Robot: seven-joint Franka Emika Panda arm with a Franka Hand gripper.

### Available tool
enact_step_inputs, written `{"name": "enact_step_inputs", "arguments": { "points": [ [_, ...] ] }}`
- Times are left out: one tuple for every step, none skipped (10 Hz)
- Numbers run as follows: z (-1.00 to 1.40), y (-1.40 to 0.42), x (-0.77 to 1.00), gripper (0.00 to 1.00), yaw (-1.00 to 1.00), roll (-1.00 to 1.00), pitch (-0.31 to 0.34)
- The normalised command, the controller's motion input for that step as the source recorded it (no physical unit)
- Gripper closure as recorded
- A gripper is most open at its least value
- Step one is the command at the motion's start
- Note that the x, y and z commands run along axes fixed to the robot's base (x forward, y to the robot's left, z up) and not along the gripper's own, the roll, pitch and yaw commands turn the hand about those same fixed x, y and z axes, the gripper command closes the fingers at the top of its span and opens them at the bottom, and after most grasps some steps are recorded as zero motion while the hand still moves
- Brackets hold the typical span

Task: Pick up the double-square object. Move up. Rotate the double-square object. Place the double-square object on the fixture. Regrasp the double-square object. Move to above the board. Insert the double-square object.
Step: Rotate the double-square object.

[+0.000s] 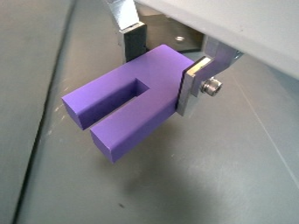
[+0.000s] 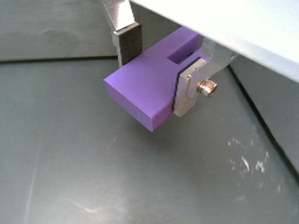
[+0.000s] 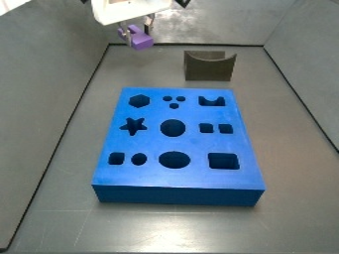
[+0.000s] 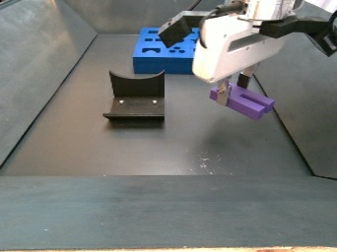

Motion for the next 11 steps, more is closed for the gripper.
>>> {"name": "enact_step_inputs", "arguments": {
  "points": [
    [-0.06, 0.02, 0.02, 1.0, -1.0, 0.0, -0.014],
    [-0.06, 0.02, 0.02, 1.0, -1.0, 0.0, -0.016],
    [-0.06, 0.02, 0.02, 1.0, -1.0, 0.0, -0.018],
    [-0.06, 0.02, 0.02, 1.0, -1.0, 0.0, -0.021],
    [-0.06, 0.02, 0.02, 1.0, -1.0, 0.0, -0.022],
    [-0.06, 0.02, 0.02, 1.0, -1.0, 0.0, -0.03],
    [-0.06, 0.02, 0.02, 1.0, -0.97, 0.0, -0.033],
    [-0.06, 0.02, 0.02, 1.0, -0.63, 0.0, -0.031],
    [-0.06, 0.02, 0.02, 1.0, -0.42, 0.0, -0.03],
    [-0.06, 0.02, 0.02, 1.0, -0.25, 0.0, -0.03],
    [-1.0, 0.0, 0.0, 1.0, 0.0, 0.0, 0.0]
  ]
}}
